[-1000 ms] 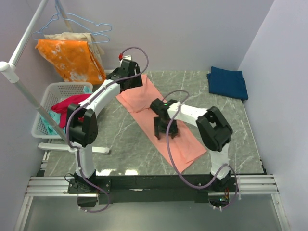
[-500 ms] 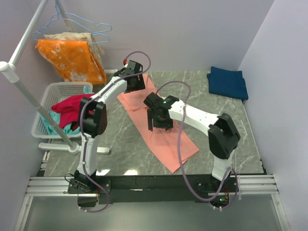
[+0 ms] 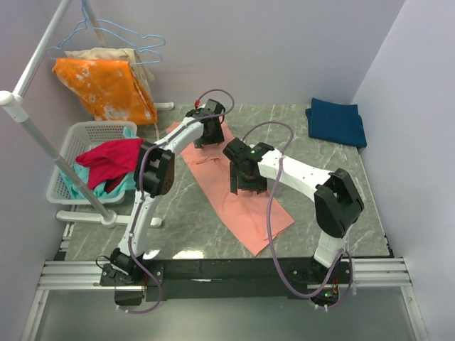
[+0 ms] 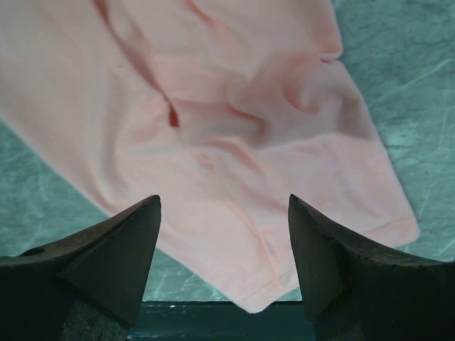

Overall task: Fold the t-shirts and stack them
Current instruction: Fold the tshirt

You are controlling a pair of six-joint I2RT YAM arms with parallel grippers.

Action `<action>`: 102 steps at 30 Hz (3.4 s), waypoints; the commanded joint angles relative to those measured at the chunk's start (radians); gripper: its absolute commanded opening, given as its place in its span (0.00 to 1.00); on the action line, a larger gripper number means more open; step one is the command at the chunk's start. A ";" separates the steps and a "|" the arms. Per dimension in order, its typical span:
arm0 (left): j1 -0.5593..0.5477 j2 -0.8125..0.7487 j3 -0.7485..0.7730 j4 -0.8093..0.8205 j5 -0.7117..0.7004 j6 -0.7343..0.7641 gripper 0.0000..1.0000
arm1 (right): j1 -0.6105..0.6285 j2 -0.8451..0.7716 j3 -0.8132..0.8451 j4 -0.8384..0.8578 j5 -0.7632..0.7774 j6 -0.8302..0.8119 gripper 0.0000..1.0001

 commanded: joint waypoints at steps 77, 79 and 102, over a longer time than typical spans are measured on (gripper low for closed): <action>0.036 -0.566 -0.436 0.143 0.115 0.093 0.70 | 0.239 -0.372 -0.243 -0.017 0.176 0.291 0.71; -0.003 -0.691 -0.539 0.128 0.069 0.087 0.69 | 0.216 -0.449 -0.329 0.002 0.144 0.307 0.70; -0.423 -0.996 -1.233 0.183 0.133 -0.357 0.44 | 0.169 -0.488 -0.654 0.285 -0.029 0.230 0.48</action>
